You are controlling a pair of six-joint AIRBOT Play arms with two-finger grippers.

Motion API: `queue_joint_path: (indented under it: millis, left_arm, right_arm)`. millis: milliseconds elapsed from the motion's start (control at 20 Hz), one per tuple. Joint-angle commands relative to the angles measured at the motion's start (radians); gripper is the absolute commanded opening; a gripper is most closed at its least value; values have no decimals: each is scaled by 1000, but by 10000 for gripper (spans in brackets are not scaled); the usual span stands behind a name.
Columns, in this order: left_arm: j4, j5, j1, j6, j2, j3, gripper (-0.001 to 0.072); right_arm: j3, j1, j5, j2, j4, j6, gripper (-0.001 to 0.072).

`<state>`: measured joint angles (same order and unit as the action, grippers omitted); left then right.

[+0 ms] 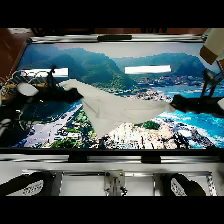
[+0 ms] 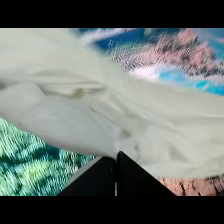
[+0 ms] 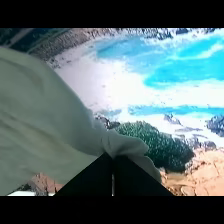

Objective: Fold the shirts.

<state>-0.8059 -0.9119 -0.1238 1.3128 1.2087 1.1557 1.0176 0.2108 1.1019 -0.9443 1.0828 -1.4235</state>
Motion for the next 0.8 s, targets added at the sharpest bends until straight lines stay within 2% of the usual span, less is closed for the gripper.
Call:
queue_joint_path:
  millis: [0, 100, 200, 350, 600, 750]
  left_arm:
    - [-215, -57, 68, -69, -233, 333, 35]
    - [-315, -58, 114, 27, -330, 569, 35]
    - [-339, -58, 146, 108, -399, 753, 35]
    - [-339, -69, 148, 171, -480, 851, 35]
    - [-362, -254, 148, 177, -522, 848, 35]
    - [-407, -309, 148, 176, -518, 847, 35]
  right_arm:
    - [223, 0, -38, 103, -4, 67, 64]
    - [357, 0, -95, 172, -5, 61, 64]
    - [460, 0, -156, 254, -5, 52, 64]
    - [512, 0, -185, 362, 6, 52, 64]
    - [512, 0, -159, 478, 31, 47, 64]
    - [512, 0, -29, 491, 132, 7, 64]
